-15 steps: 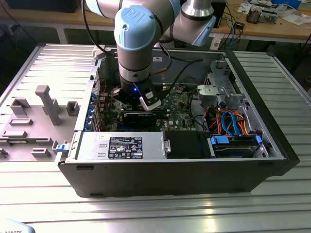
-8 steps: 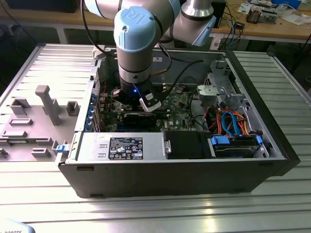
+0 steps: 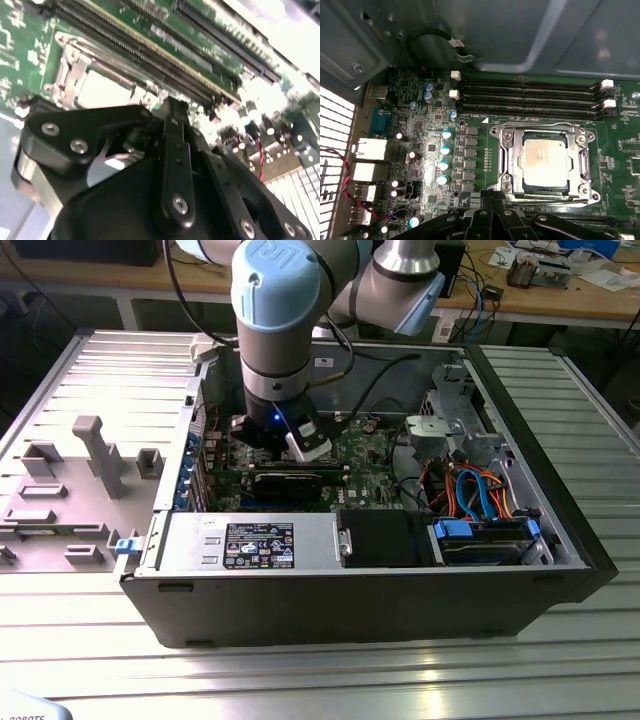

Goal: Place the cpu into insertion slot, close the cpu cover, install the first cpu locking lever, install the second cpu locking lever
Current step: 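Install the second cpu locking lever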

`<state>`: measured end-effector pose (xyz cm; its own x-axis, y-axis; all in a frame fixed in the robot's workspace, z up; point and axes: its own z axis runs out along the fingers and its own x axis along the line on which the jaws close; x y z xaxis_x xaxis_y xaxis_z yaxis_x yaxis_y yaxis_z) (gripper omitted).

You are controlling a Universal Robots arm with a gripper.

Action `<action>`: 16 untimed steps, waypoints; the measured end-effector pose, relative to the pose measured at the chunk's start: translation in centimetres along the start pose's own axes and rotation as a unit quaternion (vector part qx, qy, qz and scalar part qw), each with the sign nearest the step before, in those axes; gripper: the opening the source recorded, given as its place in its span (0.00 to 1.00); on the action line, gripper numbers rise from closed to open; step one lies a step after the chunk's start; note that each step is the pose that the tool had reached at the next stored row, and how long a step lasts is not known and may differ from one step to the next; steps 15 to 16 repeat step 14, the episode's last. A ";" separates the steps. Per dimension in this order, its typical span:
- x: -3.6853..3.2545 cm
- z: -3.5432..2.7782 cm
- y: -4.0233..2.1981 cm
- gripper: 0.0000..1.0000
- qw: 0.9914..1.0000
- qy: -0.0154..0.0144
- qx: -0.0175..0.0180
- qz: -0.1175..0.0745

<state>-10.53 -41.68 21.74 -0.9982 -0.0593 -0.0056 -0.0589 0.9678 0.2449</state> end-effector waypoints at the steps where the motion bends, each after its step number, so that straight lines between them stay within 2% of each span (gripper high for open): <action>1: 0.00 -0.32 0.09 0.11 1.000 0.000 0.000 0.000; 4: 0.00 -1.71 0.46 0.11 1.000 0.000 0.000 0.001; 5: 0.01 -1.75 0.48 0.11 1.000 0.000 -0.002 0.001; 16: -0.01 -1.78 0.48 0.11 1.000 0.000 -0.002 0.001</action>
